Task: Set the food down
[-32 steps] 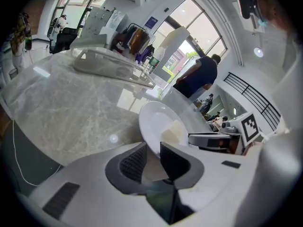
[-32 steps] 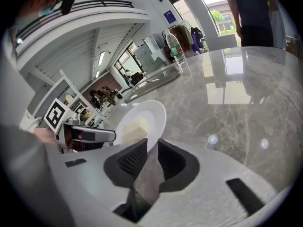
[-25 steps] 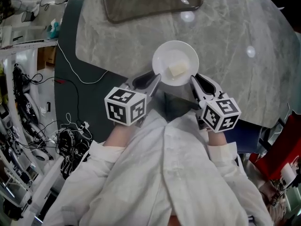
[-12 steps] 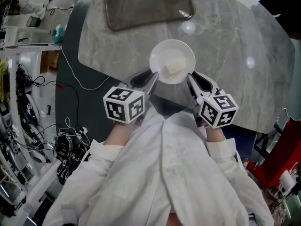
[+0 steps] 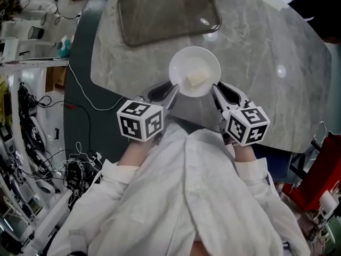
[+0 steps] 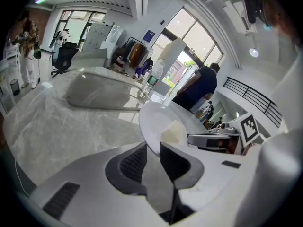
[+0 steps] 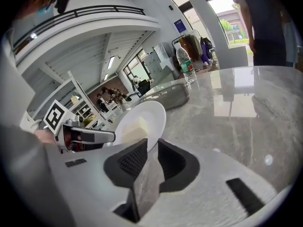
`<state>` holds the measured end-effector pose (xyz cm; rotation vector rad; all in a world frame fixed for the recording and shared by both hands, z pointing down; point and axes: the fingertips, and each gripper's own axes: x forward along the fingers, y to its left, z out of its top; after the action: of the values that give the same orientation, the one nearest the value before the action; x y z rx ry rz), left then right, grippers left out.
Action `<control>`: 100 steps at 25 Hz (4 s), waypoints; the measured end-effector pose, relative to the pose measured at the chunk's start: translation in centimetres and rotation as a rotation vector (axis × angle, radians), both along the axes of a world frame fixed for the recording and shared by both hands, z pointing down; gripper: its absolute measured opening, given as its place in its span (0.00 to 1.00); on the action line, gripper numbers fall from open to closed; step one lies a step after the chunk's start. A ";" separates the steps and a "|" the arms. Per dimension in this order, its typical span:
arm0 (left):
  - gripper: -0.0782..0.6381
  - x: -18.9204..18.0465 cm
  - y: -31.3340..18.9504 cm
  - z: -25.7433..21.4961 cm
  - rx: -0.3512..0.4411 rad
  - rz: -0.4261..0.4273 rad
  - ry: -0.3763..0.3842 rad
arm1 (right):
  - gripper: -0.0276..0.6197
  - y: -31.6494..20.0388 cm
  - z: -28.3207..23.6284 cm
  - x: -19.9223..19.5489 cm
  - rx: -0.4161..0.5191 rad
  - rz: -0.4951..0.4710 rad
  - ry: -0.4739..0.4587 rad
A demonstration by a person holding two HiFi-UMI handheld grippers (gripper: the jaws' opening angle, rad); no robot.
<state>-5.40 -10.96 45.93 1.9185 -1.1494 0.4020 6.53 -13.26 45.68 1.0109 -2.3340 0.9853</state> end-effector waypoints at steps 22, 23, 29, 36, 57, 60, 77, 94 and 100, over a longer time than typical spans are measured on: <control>0.24 -9.8 -13.0 0.4 0.004 0.093 -0.006 | 0.13 -13.0 0.6 -9.8 0.005 0.046 0.039; 0.24 -10.1 -13.5 0.7 0.001 0.093 -0.007 | 0.13 -13.6 0.9 -10.1 0.003 0.047 0.043; 0.24 -11.5 -16.9 1.7 0.000 0.097 0.000 | 0.13 -16.9 1.9 -11.5 -0.003 0.055 0.058; 0.24 -12.7 -20.5 1.9 0.015 0.109 0.001 | 0.14 -19.5 2.7 -12.6 -0.026 0.097 0.061; 0.24 -13.2 -24.7 5.0 -0.058 0.154 -0.016 | 0.14 -23.6 6.0 -13.4 -0.069 0.104 0.161; 0.24 -13.1 -24.6 5.2 -0.065 0.174 -0.024 | 0.14 -23.6 6.0 -13.3 -0.069 0.108 0.175; 0.27 -13.4 -24.7 5.3 -0.048 0.145 -0.078 | 0.14 -23.1 5.4 -13.6 -0.035 0.091 0.197; 0.27 -11.7 -21.2 1.5 0.068 0.118 -0.072 | 0.14 -19.9 1.3 -11.1 0.080 0.060 0.126; 0.23 -8.8 -18.6 -1.0 0.146 0.129 -0.050 | 0.10 -17.0 -1.1 -9.5 0.141 0.017 0.071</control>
<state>-14.20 -29.57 44.89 2.1284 -1.1168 0.4478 -3.01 -30.21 44.54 1.1028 -2.3664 0.7860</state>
